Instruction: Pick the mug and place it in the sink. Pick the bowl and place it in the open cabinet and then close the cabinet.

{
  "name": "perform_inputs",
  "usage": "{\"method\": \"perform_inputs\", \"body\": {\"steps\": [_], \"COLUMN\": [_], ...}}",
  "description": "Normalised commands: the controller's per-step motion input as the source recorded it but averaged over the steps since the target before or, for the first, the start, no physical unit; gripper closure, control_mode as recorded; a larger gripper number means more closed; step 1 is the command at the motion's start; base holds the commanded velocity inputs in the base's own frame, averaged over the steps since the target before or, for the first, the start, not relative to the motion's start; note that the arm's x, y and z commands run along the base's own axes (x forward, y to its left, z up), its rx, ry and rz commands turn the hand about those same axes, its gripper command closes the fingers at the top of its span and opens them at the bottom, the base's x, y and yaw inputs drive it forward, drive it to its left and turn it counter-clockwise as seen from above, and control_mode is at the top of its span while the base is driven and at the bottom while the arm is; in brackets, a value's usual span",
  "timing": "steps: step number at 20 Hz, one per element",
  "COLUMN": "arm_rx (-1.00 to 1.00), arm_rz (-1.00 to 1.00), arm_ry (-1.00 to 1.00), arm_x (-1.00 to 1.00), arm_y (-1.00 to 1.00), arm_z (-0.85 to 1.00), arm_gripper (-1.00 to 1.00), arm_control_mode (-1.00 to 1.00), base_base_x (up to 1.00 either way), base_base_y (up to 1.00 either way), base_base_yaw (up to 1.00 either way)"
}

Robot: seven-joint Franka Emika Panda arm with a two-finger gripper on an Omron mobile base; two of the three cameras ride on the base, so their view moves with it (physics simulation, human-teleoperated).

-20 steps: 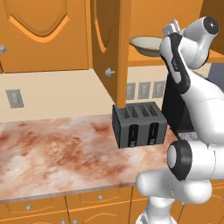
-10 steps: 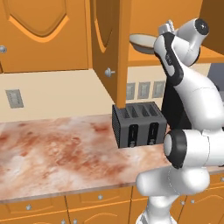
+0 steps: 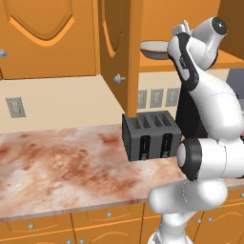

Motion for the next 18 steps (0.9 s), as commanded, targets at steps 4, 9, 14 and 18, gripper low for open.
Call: {"method": "perform_inputs", "body": {"steps": [4,9,14,18], "arm_rx": [0.00,0.01,0.03,0.09], "arm_rz": [0.00,-0.07,-0.12,-0.09], "arm_ry": [-0.24,-0.35,-0.28,-0.15], "arm_x": [-0.38,-0.96,-1.00,-1.00], "arm_y": [0.00,-0.16,-0.24,0.00], "arm_z": [0.02,0.00,0.02,0.28], "arm_gripper": [-1.00,-1.00,-1.00,-1.00], "arm_control_mode": [-1.00,-1.00,-1.00,-1.00], "base_base_x": [0.00,0.00,0.00,0.00], "base_base_y": [0.00,0.00,0.00,0.00], "base_base_yaw": [0.00,0.00,0.00,0.00]}}
